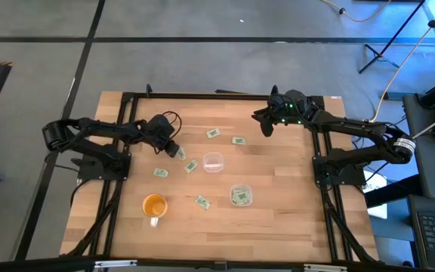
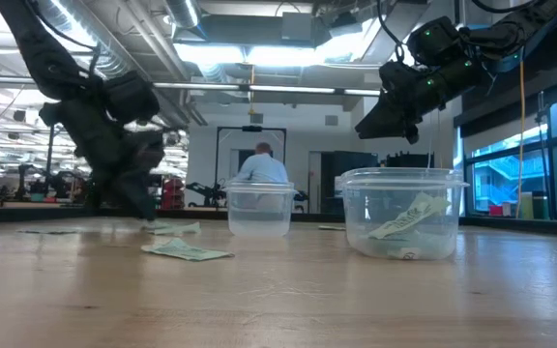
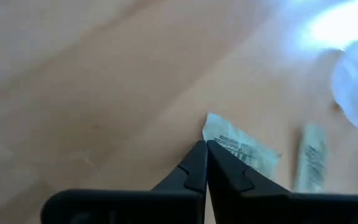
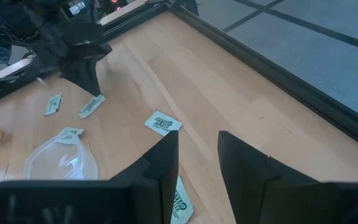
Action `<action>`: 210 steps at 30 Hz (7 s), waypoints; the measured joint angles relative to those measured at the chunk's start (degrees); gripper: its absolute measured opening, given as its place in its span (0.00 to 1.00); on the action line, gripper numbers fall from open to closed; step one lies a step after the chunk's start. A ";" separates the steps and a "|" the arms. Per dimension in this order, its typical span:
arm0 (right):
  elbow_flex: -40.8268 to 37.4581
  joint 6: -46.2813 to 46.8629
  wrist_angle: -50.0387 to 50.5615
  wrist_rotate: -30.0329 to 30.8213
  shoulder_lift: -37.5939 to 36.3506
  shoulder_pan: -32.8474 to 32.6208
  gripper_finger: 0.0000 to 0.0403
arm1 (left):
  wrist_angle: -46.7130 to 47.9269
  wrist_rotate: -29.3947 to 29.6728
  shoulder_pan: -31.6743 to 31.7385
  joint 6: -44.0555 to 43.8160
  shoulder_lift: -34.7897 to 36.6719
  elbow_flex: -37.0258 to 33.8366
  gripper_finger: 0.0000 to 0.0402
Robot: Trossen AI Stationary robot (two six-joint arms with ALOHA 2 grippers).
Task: Pick and place Stevia / Truvia into bins
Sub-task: Put the green stevia packet into the top transparent container
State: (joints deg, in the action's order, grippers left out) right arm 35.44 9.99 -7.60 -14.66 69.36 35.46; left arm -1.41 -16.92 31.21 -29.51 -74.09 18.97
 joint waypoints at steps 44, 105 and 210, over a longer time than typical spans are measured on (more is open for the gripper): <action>0.02 -1.45 0.22 0.01 0.02 -0.02 0.29 | -23.95 -2.02 -17.32 1.84 -15.15 13.46 0.01; 0.02 0.13 3.58 0.01 0.02 -0.01 0.29 | 17.61 -21.19 -4.75 39.25 -5.63 22.13 0.39; 0.02 -1.25 3.69 0.05 0.02 -0.02 0.29 | 23.79 -21.21 -3.20 58.15 -20.17 29.31 0.00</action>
State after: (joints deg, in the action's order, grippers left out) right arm 35.46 8.73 -3.90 -14.61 69.38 35.44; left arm 22.37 -38.13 28.01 28.64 -94.26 48.28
